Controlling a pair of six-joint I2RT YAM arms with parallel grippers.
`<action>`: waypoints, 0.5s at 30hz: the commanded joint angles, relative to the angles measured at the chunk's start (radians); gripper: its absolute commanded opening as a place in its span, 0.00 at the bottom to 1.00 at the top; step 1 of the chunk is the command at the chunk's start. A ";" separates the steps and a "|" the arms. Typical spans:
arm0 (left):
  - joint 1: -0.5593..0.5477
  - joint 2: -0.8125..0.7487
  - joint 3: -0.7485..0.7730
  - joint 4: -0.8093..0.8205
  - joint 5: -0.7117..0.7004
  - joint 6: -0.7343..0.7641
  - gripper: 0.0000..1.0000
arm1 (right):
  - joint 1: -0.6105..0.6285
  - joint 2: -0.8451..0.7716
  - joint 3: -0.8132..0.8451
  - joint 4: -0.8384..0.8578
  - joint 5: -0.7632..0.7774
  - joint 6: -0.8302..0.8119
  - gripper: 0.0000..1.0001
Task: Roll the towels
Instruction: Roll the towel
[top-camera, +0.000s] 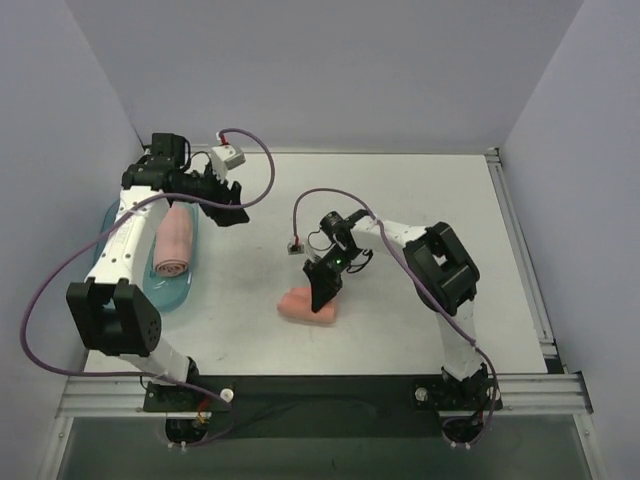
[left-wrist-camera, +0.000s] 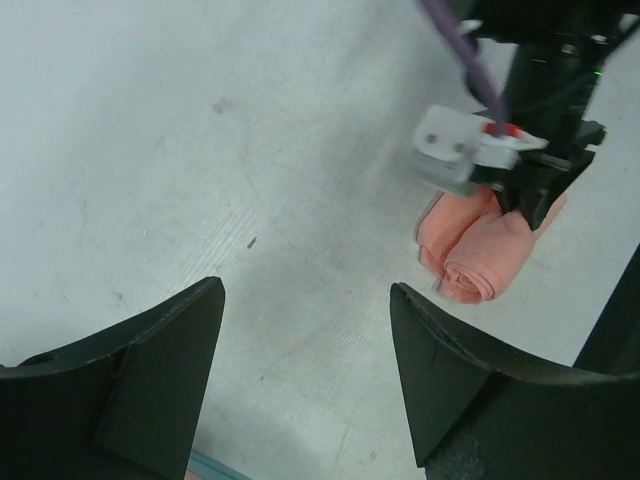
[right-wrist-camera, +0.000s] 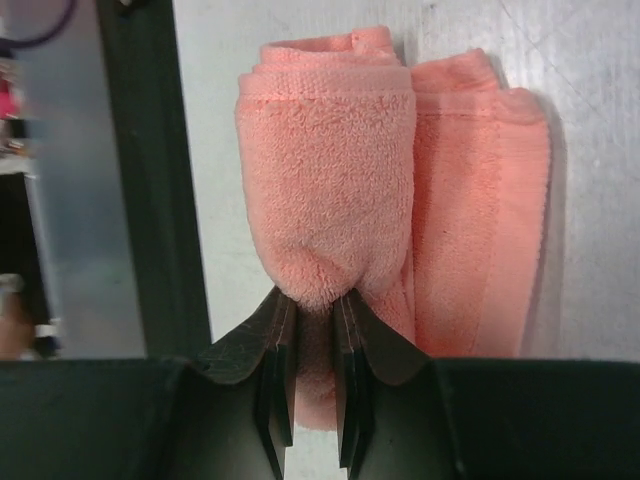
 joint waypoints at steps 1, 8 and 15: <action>-0.086 -0.179 -0.138 0.154 -0.061 0.055 0.78 | -0.054 0.138 0.045 -0.242 -0.092 -0.008 0.00; -0.445 -0.342 -0.453 0.246 -0.234 0.151 0.78 | -0.123 0.323 0.234 -0.435 -0.194 -0.026 0.00; -0.702 -0.288 -0.637 0.446 -0.377 0.183 0.80 | -0.129 0.436 0.345 -0.553 -0.207 -0.072 0.00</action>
